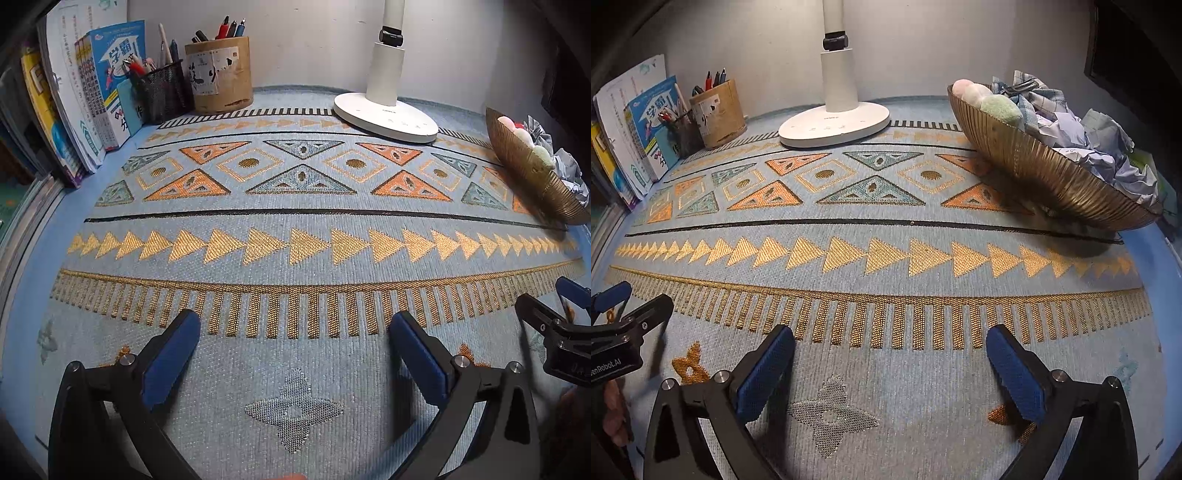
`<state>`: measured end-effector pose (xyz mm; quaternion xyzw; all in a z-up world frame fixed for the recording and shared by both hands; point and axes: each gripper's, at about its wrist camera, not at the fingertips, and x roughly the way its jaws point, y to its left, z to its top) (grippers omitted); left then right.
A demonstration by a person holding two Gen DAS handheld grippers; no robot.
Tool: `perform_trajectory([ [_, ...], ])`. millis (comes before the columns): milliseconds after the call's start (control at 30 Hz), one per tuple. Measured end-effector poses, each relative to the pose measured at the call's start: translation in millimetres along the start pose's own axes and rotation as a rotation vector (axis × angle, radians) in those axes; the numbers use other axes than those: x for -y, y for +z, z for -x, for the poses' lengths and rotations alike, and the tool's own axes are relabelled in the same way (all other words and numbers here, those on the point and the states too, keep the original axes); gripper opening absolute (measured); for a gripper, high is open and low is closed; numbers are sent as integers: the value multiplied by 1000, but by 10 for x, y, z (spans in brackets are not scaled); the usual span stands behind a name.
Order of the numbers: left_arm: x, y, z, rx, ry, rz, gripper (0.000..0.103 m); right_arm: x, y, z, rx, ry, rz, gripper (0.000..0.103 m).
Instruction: Organize objects
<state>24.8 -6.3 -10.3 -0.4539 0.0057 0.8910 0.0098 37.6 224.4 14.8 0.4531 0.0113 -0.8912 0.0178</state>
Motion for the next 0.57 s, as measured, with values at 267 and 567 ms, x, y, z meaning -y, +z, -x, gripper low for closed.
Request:
perform_trajectory([
  [267, 2, -1, 1, 0, 0, 0, 103, -4, 3, 2, 0, 0, 0, 103],
  [567, 1, -4, -9, 0, 0, -1, 103, -3, 2, 2, 0, 0, 0, 103],
])
